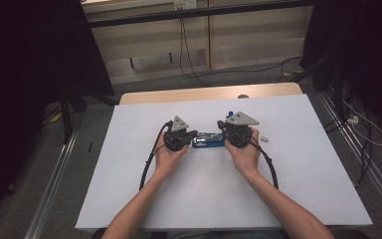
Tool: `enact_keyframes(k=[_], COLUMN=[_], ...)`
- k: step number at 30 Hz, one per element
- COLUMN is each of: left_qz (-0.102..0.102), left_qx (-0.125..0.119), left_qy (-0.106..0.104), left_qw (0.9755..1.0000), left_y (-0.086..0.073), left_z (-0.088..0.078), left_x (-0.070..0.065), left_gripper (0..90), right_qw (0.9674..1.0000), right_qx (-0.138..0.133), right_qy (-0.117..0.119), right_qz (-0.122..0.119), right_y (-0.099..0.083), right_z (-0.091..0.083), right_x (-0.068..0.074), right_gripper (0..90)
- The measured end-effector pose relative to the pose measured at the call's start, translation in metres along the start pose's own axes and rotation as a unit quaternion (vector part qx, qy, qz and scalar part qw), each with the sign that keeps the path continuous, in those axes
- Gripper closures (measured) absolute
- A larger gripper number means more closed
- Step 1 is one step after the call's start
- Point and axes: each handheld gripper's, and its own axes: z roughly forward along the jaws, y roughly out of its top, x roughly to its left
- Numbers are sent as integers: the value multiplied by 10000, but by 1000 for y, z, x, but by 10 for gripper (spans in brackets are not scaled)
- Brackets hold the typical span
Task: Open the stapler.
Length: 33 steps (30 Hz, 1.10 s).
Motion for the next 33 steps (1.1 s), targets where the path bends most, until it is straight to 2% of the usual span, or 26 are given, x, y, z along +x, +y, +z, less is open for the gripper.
enact_keyframes(k=[11, 20, 23, 30, 33], left_qz=[-5, -13, -22, -77, -61], left_qx=[14, 16, 8, -2, 0], left_qy=[4, -2, -10, -64, -49], left_qw=[10000, 10000, 10000, 9999, 10000], left_y=[0, 0, 0, 0, 0], left_z=[0, 0, 0, 0, 0], left_x=[0, 0, 0, 1, 1], left_gripper=[900, 900, 900, 900, 900], right_qw=[9999, 9994, 9994, 9997, 9996], right_qx=[109, 167, 224, 200, 221], right_qy=[-80, -307, -262, -150, -176], right_qz=[-65, -5, 0, -70, -48], right_y=[0, -8, -12, -12, -14], right_z=[-3, -10, -13, -20, -23], right_x=[-3, -21, -27, -32, -37], right_gripper=[900, 900, 900, 900, 900])
